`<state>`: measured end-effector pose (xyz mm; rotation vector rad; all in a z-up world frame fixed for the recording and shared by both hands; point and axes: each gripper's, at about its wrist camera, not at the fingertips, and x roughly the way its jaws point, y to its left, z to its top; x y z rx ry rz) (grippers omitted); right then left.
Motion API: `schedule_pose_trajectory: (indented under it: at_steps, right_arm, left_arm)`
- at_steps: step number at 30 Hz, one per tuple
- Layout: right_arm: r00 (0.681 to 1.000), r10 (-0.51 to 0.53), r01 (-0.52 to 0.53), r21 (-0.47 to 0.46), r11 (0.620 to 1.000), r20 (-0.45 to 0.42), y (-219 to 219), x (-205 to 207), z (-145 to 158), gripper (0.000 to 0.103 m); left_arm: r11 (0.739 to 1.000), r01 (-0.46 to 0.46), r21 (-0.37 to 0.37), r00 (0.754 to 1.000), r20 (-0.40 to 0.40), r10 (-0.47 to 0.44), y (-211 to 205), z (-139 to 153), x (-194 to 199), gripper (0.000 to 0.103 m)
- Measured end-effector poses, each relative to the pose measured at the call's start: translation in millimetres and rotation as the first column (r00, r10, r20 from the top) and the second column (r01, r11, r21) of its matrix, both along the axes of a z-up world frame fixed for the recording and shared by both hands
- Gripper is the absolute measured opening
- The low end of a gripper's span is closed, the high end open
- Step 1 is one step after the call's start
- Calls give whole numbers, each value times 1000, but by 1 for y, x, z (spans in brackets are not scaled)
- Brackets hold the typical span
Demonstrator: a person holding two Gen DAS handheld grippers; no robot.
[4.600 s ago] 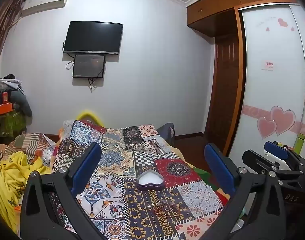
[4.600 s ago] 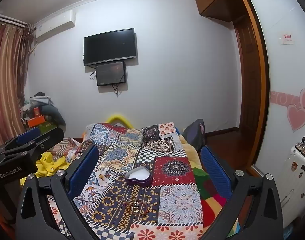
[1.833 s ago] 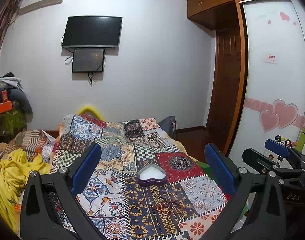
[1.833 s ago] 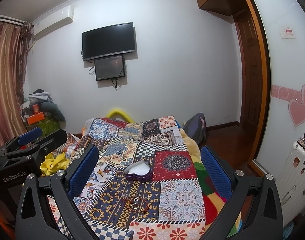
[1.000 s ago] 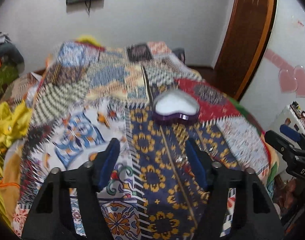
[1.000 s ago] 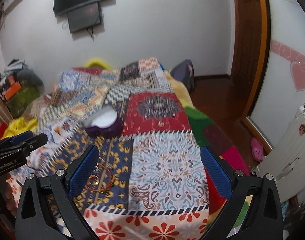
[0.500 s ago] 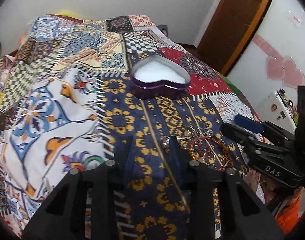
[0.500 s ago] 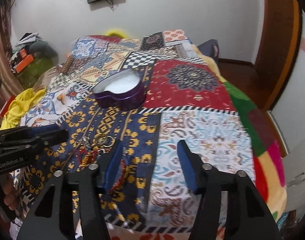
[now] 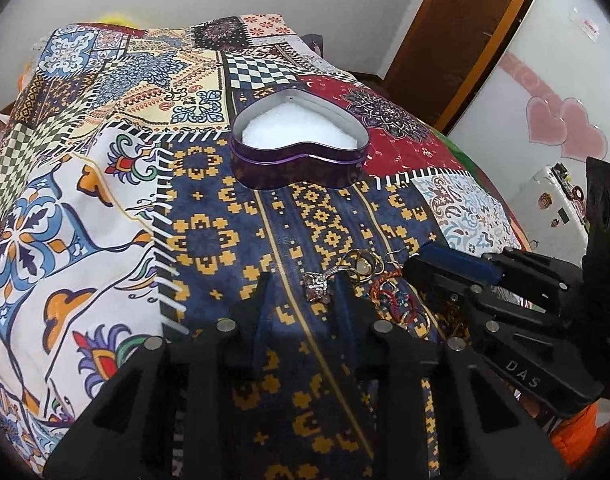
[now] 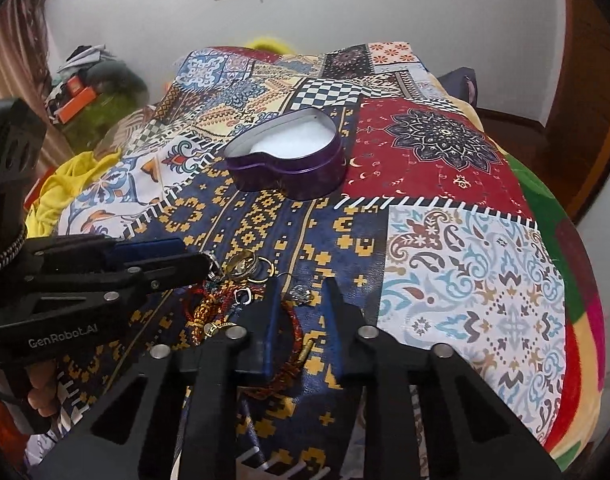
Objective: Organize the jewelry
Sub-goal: 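Move the right gripper to the jewelry pile and grasp a silver ring, then lower the silver ring into the purple heart tin and open the right gripper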
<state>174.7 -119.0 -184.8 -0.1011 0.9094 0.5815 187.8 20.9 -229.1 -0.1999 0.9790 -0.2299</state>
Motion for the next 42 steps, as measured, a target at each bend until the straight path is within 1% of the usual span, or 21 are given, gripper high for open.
schedule_pose_trajectory:
  at_steps: [2, 7, 11, 16, 22, 27, 32, 37, 42]
  right_arm:
    - [1000, 7, -7, 13, 1000, -8, 0, 1, -1, 9]
    - [1000, 1, 0, 30, 1000, -17, 0, 3, 2, 9]
    - [1000, -8, 8, 40, 999, 4, -3, 1, 12, 9]
    - [999, -19, 17, 49, 999, 46, -5, -4, 30, 9]
    - [995, -40, 33, 75, 997, 94, -8, -6, 52, 9]
    - [989, -47, 34, 90, 995, 142, -6, -6, 70, 9]
    - [982, -51, 33, 103, 994, 183, -2, -1, 83, 9]
    - [976, -54, 32, 109, 994, 209, 1, 7, 88, 9]
    - [973, -61, 39, 103, 994, 222, 7, 22, 85, 9]
  left_arm:
    - [1000, 5, -10, 1000, -5, -5, -1, -2, 1, 11]
    - [1000, -14, -21, 1000, 10, 14, 2, 2, -1, 10]
    - [999, -29, -18, 999, 35, 30, 5, 10, -6, 10]
    - [999, -43, -6, 997, 68, 43, 8, 23, -11, 10]
    - [998, -67, 0, 990, 123, 66, 15, 47, -17, 10]
    - [996, -88, 8, 980, 178, 85, 21, 69, -17, 10]
    - [994, -109, 14, 970, 219, 104, 27, 84, -15, 10]
    - [992, -126, 21, 964, 241, 117, 33, 91, -7, 10]
    - [990, -137, 27, 961, 248, 127, 35, 93, 7, 10]
